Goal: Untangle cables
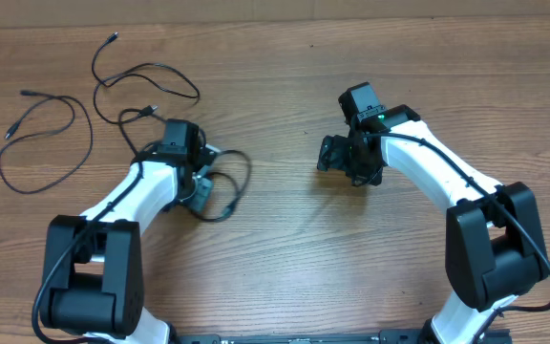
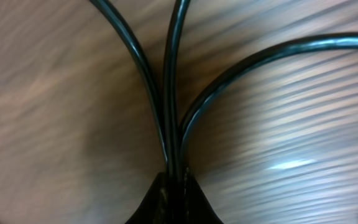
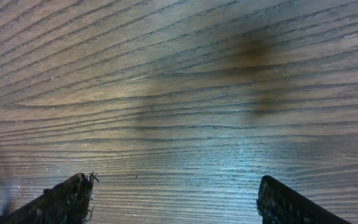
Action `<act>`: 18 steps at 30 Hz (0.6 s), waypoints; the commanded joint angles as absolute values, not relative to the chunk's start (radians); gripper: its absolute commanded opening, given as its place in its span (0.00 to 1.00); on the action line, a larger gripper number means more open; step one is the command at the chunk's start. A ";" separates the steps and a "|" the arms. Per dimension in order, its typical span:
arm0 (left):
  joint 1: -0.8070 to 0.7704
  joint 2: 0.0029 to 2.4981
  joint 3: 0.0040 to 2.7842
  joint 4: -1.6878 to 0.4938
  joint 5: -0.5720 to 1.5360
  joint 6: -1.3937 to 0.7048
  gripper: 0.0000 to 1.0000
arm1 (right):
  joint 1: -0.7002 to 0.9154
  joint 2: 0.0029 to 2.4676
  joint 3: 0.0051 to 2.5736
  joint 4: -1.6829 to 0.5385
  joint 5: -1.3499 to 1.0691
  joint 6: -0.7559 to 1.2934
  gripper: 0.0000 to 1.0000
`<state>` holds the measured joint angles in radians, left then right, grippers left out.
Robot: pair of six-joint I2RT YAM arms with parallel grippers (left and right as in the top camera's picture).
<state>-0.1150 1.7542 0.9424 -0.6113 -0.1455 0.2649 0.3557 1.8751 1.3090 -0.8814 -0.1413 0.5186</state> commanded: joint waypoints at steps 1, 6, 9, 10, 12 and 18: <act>-0.009 1.837 0.864 -0.698 -0.399 -0.017 0.04 | 0.356 1.874 1.323 -0.876 -0.131 0.515 0.84; 0.207 1.837 0.864 -0.820 -0.387 -0.212 0.04 | 0.356 1.874 1.315 -0.865 -0.131 0.515 0.85; 0.303 1.837 0.864 -0.828 -0.328 -0.209 0.04 | 0.356 1.874 1.307 -0.847 -0.131 0.515 0.88; 0.339 1.837 0.863 -0.830 -0.302 -0.206 0.04 | 0.356 1.874 1.303 -0.836 -0.131 0.515 0.88; 0.398 1.837 0.863 -0.823 -0.287 -0.206 0.05 | 0.356 1.874 1.301 -0.831 -0.131 0.515 0.89; 0.459 1.837 0.868 -0.702 -0.170 -0.118 0.04 | 0.356 1.874 1.301 -0.807 -0.131 0.515 0.90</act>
